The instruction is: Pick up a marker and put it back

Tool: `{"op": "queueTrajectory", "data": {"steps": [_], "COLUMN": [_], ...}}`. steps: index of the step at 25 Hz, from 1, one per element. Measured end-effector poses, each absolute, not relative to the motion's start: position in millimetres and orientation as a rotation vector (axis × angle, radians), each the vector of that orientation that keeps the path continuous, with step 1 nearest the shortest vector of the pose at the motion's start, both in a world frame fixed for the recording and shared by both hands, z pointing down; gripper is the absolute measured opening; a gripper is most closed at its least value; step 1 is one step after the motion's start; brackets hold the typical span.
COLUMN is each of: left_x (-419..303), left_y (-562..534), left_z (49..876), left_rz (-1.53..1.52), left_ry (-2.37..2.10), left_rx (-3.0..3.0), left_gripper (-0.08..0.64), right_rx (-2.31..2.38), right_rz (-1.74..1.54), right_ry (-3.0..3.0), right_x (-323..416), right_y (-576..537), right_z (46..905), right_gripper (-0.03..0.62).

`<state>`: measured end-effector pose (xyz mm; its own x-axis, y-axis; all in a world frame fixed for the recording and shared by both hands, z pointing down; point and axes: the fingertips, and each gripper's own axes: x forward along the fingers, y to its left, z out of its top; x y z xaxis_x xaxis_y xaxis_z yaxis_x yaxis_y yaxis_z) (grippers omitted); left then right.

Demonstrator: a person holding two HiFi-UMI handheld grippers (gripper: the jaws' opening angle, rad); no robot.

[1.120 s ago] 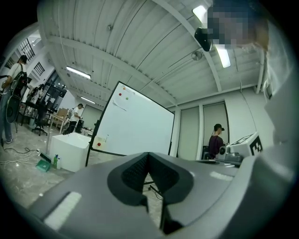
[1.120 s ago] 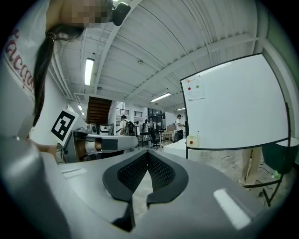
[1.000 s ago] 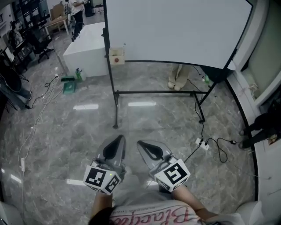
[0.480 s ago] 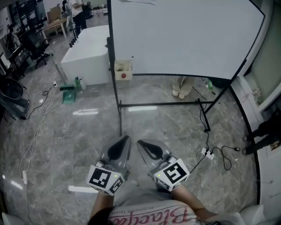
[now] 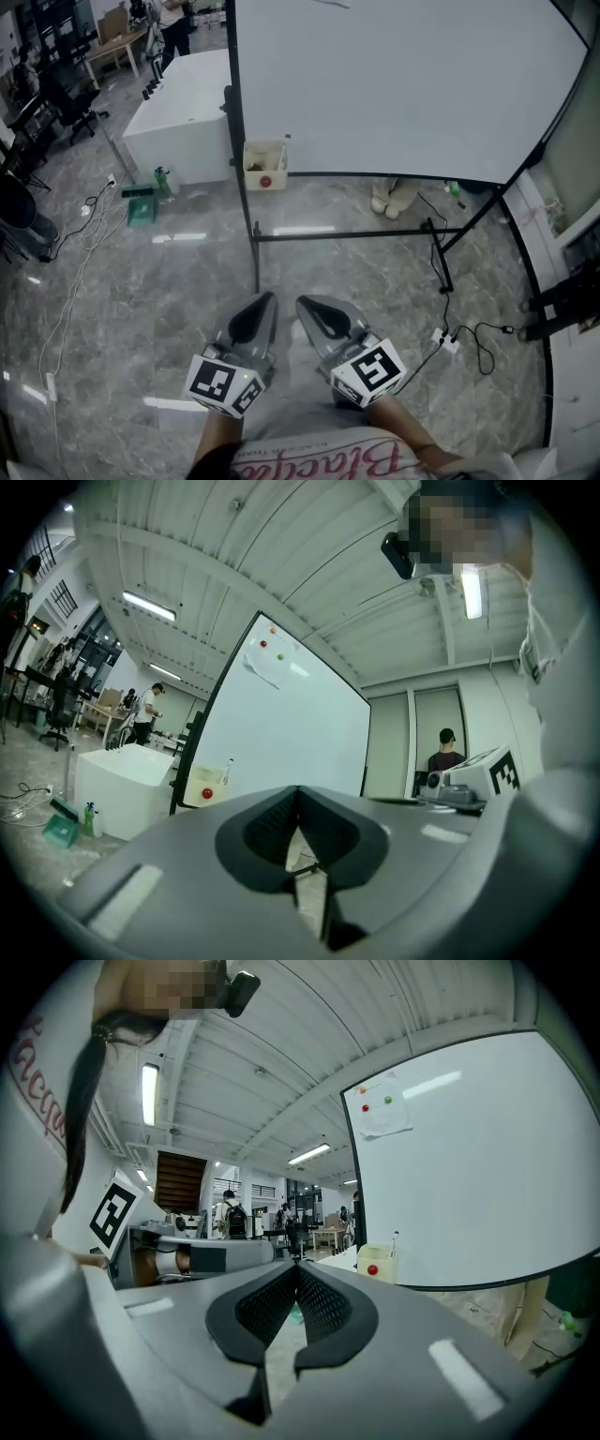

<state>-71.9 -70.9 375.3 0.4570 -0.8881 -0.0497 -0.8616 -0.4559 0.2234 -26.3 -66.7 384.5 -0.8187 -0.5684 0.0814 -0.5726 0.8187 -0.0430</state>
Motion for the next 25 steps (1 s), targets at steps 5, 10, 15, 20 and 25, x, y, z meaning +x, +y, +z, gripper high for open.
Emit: {"op": "queueTrajectory", "data": {"steps": [5,10,15,20,25], "left_x": [-75,-81,-87,-95,-107], "left_y": [-124,-181,-233,-270,-294], "left_z": [372,370,360,357,359], "left_rz": [-0.24,-0.235,-0.252,-0.249,-0.245], "left_ry": [-1.571,-1.621,-1.677,-1.716,-1.738], "left_rx": [2.529,2.511,2.5,2.498,2.477], "left_gripper": [-0.002,-0.002,-0.002,-0.002,-0.002], "right_rx": [0.9,0.865,0.815,0.803,0.816], "right_rz": [0.093,0.085,0.068,0.096,0.138], "right_ry": [-2.953,-2.969,-2.987,-3.0,-2.986], "right_x": [-29,-33,-42,-49,-59], "right_y": [-123,-184,-241,-285,-319], "right_z": [381,379,372,372,381], "right_gripper": [0.002,0.002,0.002,0.005,0.047]}}
